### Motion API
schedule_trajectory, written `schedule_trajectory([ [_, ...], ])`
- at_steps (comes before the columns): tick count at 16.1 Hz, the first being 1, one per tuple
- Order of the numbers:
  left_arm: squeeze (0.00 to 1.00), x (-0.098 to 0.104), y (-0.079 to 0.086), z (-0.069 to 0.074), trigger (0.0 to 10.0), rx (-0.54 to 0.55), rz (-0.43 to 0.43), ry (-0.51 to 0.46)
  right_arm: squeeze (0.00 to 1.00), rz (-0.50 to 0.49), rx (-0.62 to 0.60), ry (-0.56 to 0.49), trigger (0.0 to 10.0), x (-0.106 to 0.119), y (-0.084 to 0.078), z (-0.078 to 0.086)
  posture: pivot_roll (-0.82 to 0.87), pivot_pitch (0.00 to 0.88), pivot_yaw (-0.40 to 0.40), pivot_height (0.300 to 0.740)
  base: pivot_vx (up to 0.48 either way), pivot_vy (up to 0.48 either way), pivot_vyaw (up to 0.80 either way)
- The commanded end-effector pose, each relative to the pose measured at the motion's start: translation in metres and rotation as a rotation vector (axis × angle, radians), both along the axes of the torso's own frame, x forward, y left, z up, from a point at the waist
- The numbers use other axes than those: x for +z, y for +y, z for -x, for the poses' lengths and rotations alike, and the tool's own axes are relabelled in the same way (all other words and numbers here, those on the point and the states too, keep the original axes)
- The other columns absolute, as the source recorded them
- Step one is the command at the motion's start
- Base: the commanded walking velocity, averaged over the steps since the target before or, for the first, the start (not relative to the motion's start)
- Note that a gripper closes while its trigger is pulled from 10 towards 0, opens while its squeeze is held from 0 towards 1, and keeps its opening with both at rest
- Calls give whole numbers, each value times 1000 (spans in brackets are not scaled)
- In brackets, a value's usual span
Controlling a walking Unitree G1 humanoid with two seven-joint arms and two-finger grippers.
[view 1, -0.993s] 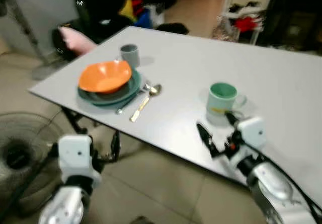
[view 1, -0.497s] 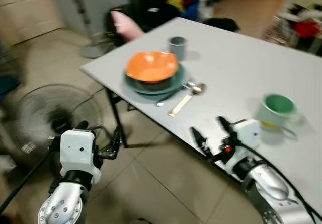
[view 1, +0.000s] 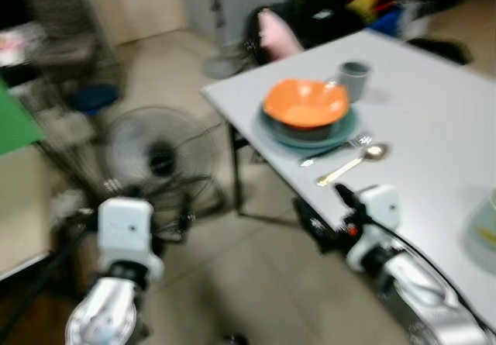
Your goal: Setting the table
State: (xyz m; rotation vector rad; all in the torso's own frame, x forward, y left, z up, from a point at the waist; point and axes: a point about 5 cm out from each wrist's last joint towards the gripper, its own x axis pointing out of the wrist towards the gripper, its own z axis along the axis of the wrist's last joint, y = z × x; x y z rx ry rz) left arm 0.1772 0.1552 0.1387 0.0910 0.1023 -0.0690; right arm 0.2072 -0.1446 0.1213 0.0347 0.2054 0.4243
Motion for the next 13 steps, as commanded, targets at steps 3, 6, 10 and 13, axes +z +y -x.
schedule_trajectory([
  [3, 0, 3, 4, 2, 10000, 27, -18, -11, 1000, -22, 29, -4, 10000, 2, 3, -3, -65, 20, 76, 740, 0, 0, 800],
  [6, 0, 3, 6, 4, 10000, 41, -17, -9, 1000, -35, 65, -2, 10000, 3, 6, -4, -57, 19, 68, 740, 0, 80, 800],
  [10, 0, 4, 7, 5, 10000, 54, -20, -12, 1000, -42, 75, -3, 10000, 3, 7, -6, -47, 20, 59, 740, 0, 121, 800],
  [13, 0, 7, 10, 3, 10000, 63, -25, -23, 1000, -82, -14, 3, 10000, 2, 3, -8, -43, 25, 57, 740, 0, 278, 533],
])
